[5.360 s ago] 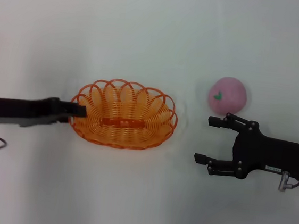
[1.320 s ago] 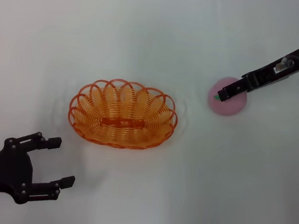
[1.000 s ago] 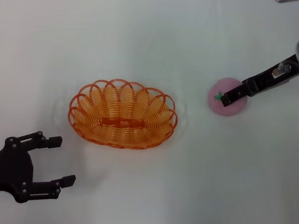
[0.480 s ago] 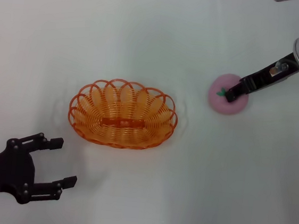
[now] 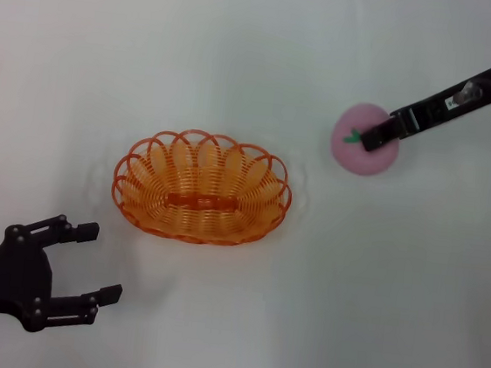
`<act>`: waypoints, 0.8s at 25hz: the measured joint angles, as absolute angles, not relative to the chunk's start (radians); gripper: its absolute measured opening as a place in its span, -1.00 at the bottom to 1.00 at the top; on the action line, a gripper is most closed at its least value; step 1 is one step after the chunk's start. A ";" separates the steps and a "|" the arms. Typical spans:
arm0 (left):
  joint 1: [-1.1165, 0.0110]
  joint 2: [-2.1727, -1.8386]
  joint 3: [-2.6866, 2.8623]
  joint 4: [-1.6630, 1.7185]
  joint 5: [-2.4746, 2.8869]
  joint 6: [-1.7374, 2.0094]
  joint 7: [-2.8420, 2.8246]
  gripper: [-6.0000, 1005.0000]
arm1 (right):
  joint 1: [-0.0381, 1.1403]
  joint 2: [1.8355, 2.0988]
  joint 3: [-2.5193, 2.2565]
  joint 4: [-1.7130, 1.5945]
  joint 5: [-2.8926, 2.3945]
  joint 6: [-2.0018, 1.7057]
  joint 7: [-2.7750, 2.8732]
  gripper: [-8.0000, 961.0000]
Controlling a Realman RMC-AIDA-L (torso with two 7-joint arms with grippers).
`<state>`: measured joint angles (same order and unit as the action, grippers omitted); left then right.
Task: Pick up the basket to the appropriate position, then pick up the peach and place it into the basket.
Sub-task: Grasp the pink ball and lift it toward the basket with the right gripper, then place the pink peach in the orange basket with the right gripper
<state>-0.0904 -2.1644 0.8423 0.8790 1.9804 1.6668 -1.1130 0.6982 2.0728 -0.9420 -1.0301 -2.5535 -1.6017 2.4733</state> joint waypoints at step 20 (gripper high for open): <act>-0.093 -2.164 0.842 0.877 1.980 1.674 -1.112 0.71 | 0.758 2.086 -0.930 -0.838 -2.275 -1.651 2.238 -0.59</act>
